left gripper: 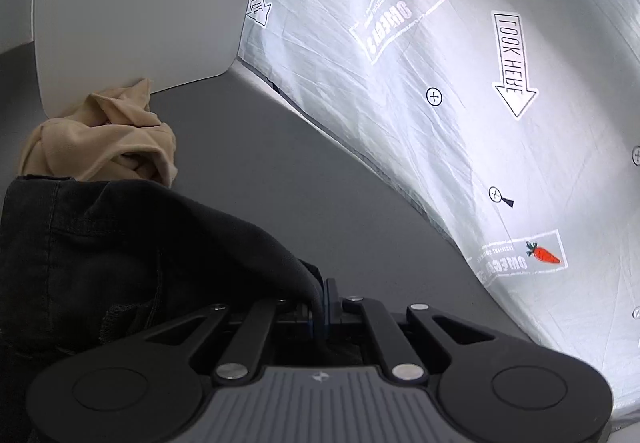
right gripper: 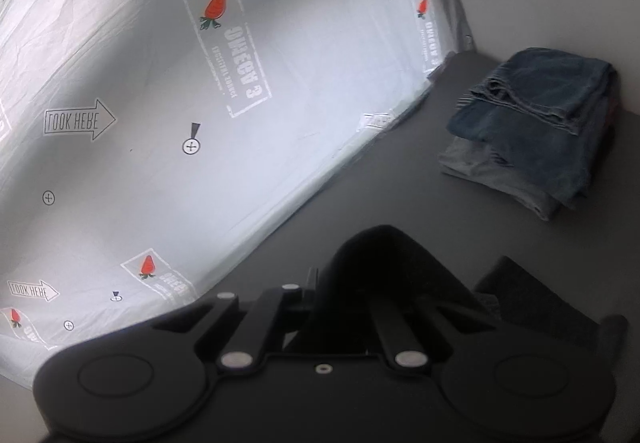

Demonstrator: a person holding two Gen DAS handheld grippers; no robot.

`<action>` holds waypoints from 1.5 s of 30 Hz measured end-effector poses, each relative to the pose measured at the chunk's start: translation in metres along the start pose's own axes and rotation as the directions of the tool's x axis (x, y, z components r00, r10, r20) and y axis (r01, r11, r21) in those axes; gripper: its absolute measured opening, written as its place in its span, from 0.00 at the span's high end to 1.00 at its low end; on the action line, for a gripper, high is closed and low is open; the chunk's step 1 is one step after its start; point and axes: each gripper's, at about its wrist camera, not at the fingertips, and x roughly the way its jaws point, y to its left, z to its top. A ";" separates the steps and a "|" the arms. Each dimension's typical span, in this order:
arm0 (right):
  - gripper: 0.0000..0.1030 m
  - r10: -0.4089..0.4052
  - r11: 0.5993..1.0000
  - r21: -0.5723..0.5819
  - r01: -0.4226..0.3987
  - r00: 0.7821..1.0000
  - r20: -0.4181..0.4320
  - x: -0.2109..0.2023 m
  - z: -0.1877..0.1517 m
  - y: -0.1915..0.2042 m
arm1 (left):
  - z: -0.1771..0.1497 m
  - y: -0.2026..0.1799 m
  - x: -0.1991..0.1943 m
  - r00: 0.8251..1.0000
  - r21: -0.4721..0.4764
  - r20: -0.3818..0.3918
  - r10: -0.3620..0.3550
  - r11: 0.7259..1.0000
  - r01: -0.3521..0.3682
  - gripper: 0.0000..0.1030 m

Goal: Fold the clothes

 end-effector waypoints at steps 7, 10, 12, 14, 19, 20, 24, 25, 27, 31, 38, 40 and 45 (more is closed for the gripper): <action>0.63 0.052 0.985 -0.160 -0.071 0.992 -0.117 0.213 0.049 0.134 | 0.053 -0.023 0.135 0.981 -0.192 -0.116 0.155 0.966 -0.175 0.77; 0.43 0.098 0.972 -0.206 -0.117 0.990 -0.099 0.222 0.028 0.151 | 0.043 -0.018 0.139 0.988 -0.202 -0.079 0.130 0.969 -0.144 0.64; 0.30 0.143 0.968 -0.193 -0.158 0.986 -0.089 0.207 0.007 0.132 | 0.033 -0.023 0.123 0.990 -0.089 -0.007 0.143 0.986 -0.143 0.41; 0.29 0.111 0.976 -0.180 -0.126 0.990 -0.090 0.188 -0.016 0.097 | 0.022 -0.028 0.105 0.988 0.042 0.059 0.143 0.988 -0.146 0.29; 0.29 -0.269 0.925 -0.305 0.227 0.958 -0.102 0.134 -0.073 -0.027 | -0.015 -0.029 0.074 0.993 0.206 0.027 0.116 0.971 -0.120 0.22; 0.29 -0.356 0.890 -0.337 0.308 0.930 -0.089 0.121 -0.084 -0.051 | -0.025 -0.028 0.069 0.994 0.217 0.001 0.111 0.970 -0.109 0.21; 0.29 -0.531 0.815 -0.309 0.490 0.845 -0.063 0.059 -0.111 -0.137 | -0.069 -0.031 0.055 0.989 0.266 -0.106 0.102 0.961 -0.071 0.21; 0.28 -0.551 0.810 -0.278 0.516 0.832 -0.062 0.045 -0.114 -0.153 | -0.079 -0.033 0.052 0.987 0.274 -0.128 0.099 0.960 -0.061 0.21; 0.25 -0.573 0.808 -0.210 0.550 0.817 -0.064 0.020 -0.122 -0.182 | -0.097 -0.039 0.043 0.983 0.285 -0.163 0.080 0.958 -0.030 0.21; 0.24 -0.558 0.830 -0.053 0.556 0.826 -0.082 0.004 -0.136 -0.223 | -0.117 -0.052 0.024 0.981 0.340 -0.186 0.051 0.940 0.015 0.21; 0.21 -0.569 0.812 0.063 0.581 0.810 -0.138 0.022 -0.138 -0.254 | -0.137 -0.070 -0.007 0.988 0.466 -0.132 0.074 0.885 -0.003 0.21; 0.51 -0.551 0.830 0.007 0.558 0.820 -0.154 0.026 -0.138 -0.253 | -0.141 -0.071 -0.010 0.988 0.466 -0.132 0.083 0.885 -0.012 0.21; 0.95 -0.279 0.955 0.133 0.266 0.956 0.094 -0.031 -0.107 -0.241 | -0.142 -0.058 -0.011 0.985 0.453 -0.141 0.096 0.891 -0.022 0.20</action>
